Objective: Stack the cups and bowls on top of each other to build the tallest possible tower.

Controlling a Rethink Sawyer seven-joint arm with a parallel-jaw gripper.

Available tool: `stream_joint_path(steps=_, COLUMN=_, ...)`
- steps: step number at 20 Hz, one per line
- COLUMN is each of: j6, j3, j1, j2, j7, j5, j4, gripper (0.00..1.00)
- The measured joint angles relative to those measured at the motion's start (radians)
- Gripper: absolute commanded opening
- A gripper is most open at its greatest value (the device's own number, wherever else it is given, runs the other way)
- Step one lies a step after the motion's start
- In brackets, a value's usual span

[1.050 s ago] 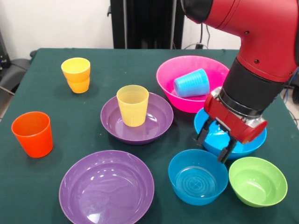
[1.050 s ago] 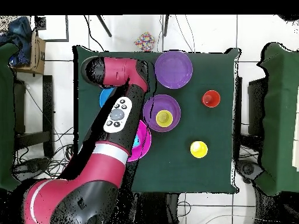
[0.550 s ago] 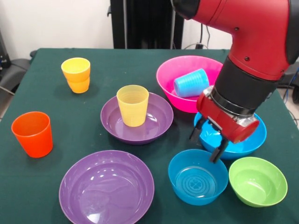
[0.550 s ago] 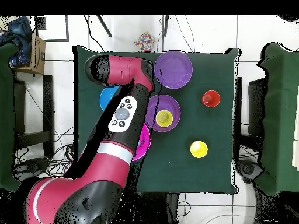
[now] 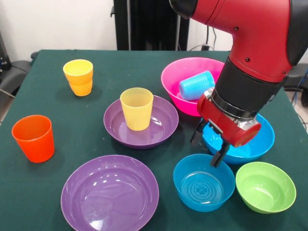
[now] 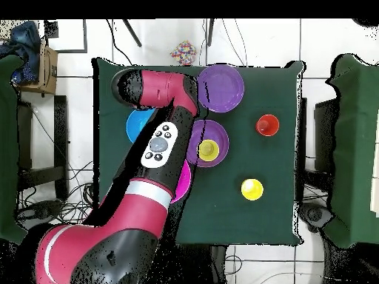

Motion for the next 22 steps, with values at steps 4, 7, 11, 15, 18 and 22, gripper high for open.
stream_joint_path(steps=4, j6=0.043, j3=-0.012, j1=0.000, j2=0.021, j7=0.000, j5=-0.001, j4=-0.017, gripper=1.00)
stream_joint_path(steps=7, j6=0.090, j3=-0.018, j1=0.000, j2=0.051, j7=0.000, j5=-0.001, j4=-0.038, gripper=1.00)
stream_joint_path(steps=11, j6=0.106, j3=-0.018, j1=0.000, j2=0.081, j7=0.000, j5=-0.001, j4=-0.044, gripper=1.00)
stream_joint_path(steps=15, j6=0.106, j3=-0.018, j1=0.000, j2=0.109, j7=0.000, j5=-0.001, j4=-0.044, gripper=1.00)
stream_joint_path(steps=18, j6=0.106, j3=-0.018, j1=0.000, j2=0.123, j7=0.000, j5=0.000, j4=-0.045, gripper=1.00)
stream_joint_path(steps=22, j6=0.104, j3=-0.018, j1=-0.001, j2=0.136, j7=0.000, j5=0.000, j4=-0.045, gripper=1.00)
